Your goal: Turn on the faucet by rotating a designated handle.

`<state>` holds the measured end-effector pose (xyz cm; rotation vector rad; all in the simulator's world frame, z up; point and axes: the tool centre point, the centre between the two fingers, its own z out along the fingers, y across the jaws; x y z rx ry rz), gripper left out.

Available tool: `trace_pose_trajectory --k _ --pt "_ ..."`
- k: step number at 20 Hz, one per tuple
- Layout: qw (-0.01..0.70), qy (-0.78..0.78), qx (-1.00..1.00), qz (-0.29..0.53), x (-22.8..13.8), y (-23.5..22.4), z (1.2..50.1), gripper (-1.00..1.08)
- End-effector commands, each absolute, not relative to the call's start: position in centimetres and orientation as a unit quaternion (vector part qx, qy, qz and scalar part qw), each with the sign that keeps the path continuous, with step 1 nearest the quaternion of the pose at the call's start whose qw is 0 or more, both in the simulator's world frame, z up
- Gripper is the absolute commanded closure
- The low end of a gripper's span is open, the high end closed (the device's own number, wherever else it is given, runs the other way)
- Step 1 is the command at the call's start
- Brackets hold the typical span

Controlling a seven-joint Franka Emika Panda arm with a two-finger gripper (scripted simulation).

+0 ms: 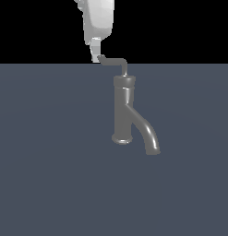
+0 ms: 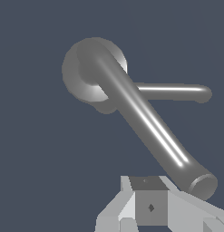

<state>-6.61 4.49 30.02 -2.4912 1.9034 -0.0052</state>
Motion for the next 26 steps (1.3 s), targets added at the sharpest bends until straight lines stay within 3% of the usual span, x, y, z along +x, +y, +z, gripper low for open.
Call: trace_pose_trajectory --k 1,12,14,26 --pt "0.001 0.614 -0.79 -0.001 -7.4 2.7 30.0 1.08" --pt "0.0 0.615 -0.788 0.0 -10.3 -1.3 30.0 1.08" --pt "0.001 0.608 -0.794 -0.001 -9.9 -0.1 30.0 1.08" --pt "0.0 0.614 -0.789 0.0 -9.0 -7.6 30.0 1.08"
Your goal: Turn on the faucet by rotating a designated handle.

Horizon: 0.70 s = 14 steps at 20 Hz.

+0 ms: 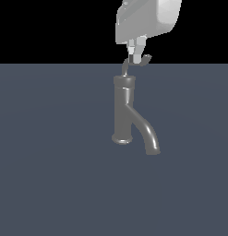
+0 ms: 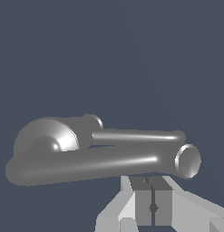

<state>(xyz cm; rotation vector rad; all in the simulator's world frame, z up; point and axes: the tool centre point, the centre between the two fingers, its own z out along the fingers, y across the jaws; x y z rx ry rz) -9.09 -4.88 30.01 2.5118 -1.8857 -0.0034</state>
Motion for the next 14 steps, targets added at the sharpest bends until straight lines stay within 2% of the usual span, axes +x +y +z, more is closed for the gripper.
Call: trace_pose_trajectory --k 1,4,5,14 --pt "0.0 -0.615 0.789 0.0 -9.0 -8.2 30.0 1.08" --pt "0.0 -0.616 0.788 0.0 -8.8 -9.4 30.0 1.08" --pt "0.0 -0.598 0.801 -0.001 -8.7 -6.6 30.0 1.08" --pt "0.0 -0.605 0.796 -0.001 -6.1 -9.2 30.0 1.08"
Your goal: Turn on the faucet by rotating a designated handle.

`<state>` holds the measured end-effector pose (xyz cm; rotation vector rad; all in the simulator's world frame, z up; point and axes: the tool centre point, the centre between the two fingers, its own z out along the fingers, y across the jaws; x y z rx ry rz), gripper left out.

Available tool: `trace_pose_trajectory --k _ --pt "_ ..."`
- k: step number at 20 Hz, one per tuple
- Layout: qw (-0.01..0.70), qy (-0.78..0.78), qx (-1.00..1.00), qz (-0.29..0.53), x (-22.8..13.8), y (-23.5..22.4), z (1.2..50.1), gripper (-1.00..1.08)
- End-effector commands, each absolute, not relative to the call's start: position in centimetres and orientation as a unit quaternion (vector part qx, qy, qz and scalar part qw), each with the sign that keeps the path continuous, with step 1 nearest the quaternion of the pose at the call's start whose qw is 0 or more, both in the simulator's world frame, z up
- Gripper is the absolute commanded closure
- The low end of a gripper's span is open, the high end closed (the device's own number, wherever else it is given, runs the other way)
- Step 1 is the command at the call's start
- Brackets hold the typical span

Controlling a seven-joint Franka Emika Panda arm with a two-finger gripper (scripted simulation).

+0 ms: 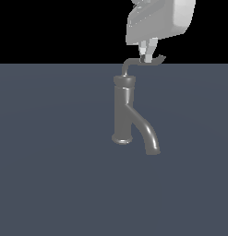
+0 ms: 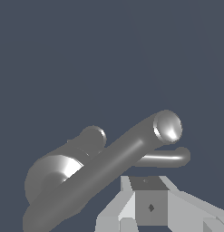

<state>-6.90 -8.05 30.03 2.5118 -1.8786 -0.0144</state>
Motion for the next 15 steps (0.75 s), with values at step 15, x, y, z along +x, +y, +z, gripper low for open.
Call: trace_pose_trajectory --k 15 --pt "0.0 -0.615 0.789 0.0 -2.4 -13.2 30.0 1.08"
